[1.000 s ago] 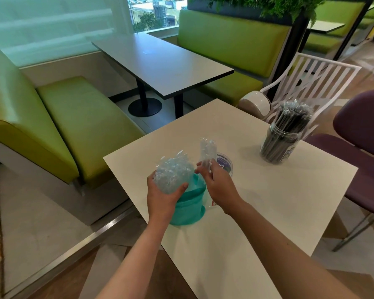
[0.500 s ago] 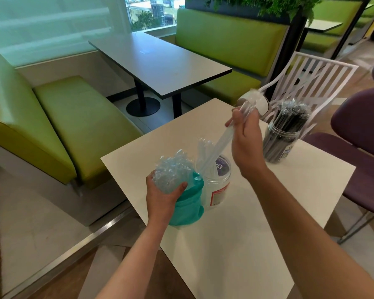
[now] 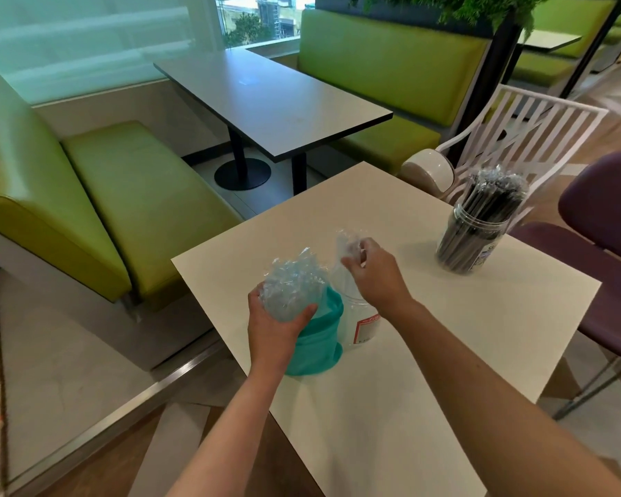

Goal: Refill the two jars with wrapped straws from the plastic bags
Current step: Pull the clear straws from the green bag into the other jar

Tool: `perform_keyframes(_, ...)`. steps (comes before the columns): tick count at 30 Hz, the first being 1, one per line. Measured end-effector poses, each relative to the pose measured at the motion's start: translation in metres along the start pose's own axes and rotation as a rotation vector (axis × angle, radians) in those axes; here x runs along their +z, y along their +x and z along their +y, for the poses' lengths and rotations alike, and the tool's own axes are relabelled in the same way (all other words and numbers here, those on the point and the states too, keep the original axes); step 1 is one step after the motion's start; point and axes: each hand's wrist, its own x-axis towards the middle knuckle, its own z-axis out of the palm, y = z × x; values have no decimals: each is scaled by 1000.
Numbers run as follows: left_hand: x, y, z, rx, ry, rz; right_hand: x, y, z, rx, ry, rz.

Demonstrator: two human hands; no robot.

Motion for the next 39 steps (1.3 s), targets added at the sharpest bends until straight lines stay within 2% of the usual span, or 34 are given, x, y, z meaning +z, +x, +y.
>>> perform_keyframes(4, -1, 0, -2, 0, 2, -13, 16, 2, 11, 106, 4, -14)
perform_keyframes(8, 0, -1, -2, 1, -2, -22, 26, 4, 15, 89, -24, 54)
perform_keyframes(12, -2, 1, -3, 0, -4, -39, 26, -2, 13, 98, 80, 51)
perform_keyframes(16, -3, 2, -5, 7, 0, -43, 20, -27, 6, 29, 162, 187)
perform_keyframes(18, -3, 2, -7, 8, -2, -38, 19, -43, -2, 16, 250, 106)
perform_keyframes(20, -2, 2, -9, 11, -10, -42, 22, -55, -8, 23, 340, -96)
perform_keyframes(22, -2, 1, -10, 7, -17, -52, 25, -60, -7, 22, 311, -202)
perform_keyframes(34, -5, 0, -15, -1, -38, -56, 34, -58, 20, 98, 244, -174)
perform_keyframes(39, -3, -2, -11, 16, -41, -13, 29, -60, 15, 85, 286, -96)
